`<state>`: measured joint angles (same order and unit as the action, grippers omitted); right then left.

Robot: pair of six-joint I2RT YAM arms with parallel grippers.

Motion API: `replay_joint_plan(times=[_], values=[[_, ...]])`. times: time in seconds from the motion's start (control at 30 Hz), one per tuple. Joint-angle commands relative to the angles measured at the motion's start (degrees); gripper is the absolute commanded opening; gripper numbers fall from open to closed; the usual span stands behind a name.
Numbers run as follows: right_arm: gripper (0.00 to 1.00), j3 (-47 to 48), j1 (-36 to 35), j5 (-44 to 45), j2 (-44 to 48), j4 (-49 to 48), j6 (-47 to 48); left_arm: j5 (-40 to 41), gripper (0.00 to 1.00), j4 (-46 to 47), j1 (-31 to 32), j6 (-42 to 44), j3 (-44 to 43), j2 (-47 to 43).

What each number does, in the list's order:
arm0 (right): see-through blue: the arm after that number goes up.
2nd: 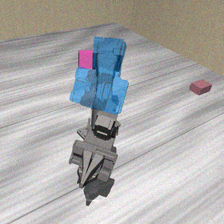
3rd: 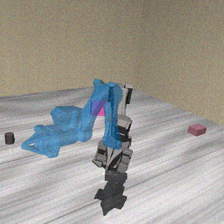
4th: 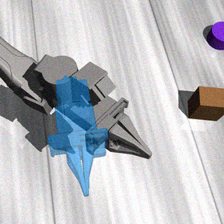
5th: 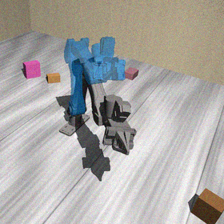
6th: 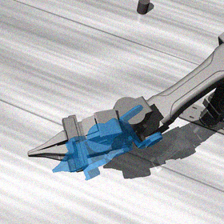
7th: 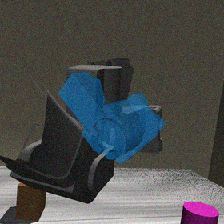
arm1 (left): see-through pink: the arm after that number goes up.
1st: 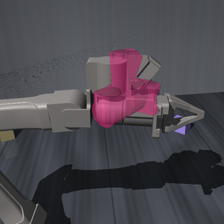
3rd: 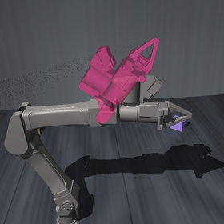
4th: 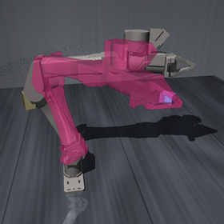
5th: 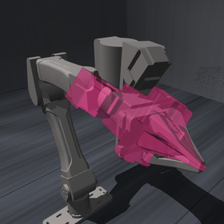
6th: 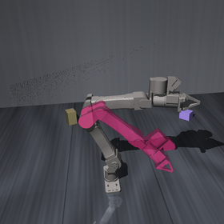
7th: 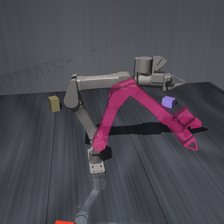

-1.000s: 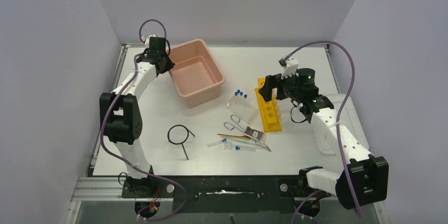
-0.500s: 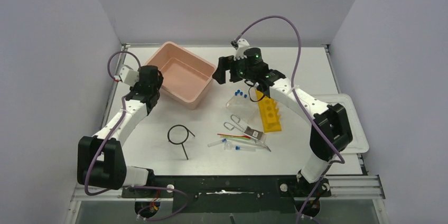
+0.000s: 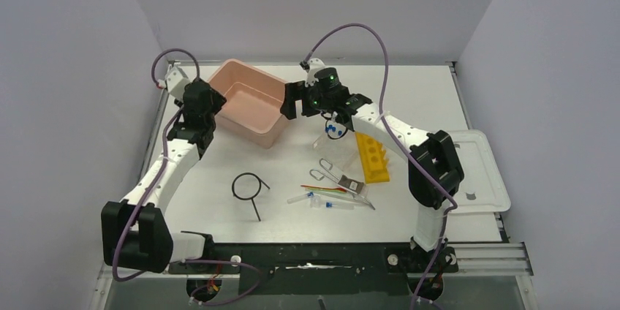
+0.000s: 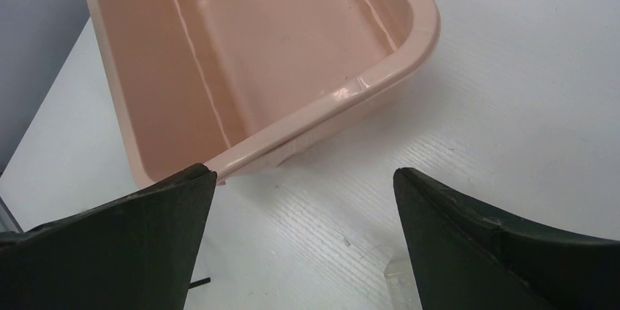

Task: Organize the chemistry lab equipment

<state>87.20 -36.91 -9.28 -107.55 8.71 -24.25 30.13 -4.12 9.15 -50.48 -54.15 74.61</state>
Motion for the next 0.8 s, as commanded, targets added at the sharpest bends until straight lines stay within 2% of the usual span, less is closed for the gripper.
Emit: replay_joint_plan(times=[0.0, 0.13, 0.2, 0.23, 0.3, 0.4, 0.43, 0.5, 0.57, 0.77], values=[[1.0, 0.1, -0.9, 2.7, 2.9, -2.5, 0.9, -18.5, 0.39, 8.9, -0.1, 28.7, -8.2, 0.8], [1.0, -2.5, -0.4, 4.0, 5.9, -3.7, 1.6, -36.0, 0.37, -0.7, 0.0, 41.8, -20.8, 11.6], [1.0, -3.1, 0.2, 4.2, 7.4, -3.3, 1.9, -45.3, 0.46, -7.8, 0.6, 47.8, -27.4, 17.2], [1.0, -3.5, 0.8, 4.3, 8.3, -3.2, 1.9, -50.2, 0.47, -10.8, 1.3, 50.4, -30.0, 19.3], [1.0, -5.9, 2.2, 5.6, 10.9, -3.4, 1.6, -54.1, 0.57, -13.0, 3.3, 54.8, -32.0, 21.0], [1.0, -9.7, 3.7, 14.5, 17.1, -3.3, 3.4, -55.6, 0.8, -12.0, 7.4, 60.1, -30.7, 20.1], [1.0, -10.7, 4.1, 18.5, 20.0, -2.7, 4.8, -56.2, 0.83, -11.7, 8.6, 61.5, -30.2, 19.8], [1.0, -12.6, 6.0, 22.2, 24.0, -1.1, 6.2, -56.7, 0.84, -11.8, 10.6, 62.3, -29.6, 19.7], [1.0, -14.6, 8.8, 22.2, 27.9, -0.2, 6.5, -56.3, 0.85, -12.8, 12.4, 62.9, -29.3, 20.2], [0.99, -19.6, 13.5, 21.8, 36.1, 1.4, 6.8, -46.5, 0.82, -17.0, 16.4, 63.9, -28.9, 24.5]])
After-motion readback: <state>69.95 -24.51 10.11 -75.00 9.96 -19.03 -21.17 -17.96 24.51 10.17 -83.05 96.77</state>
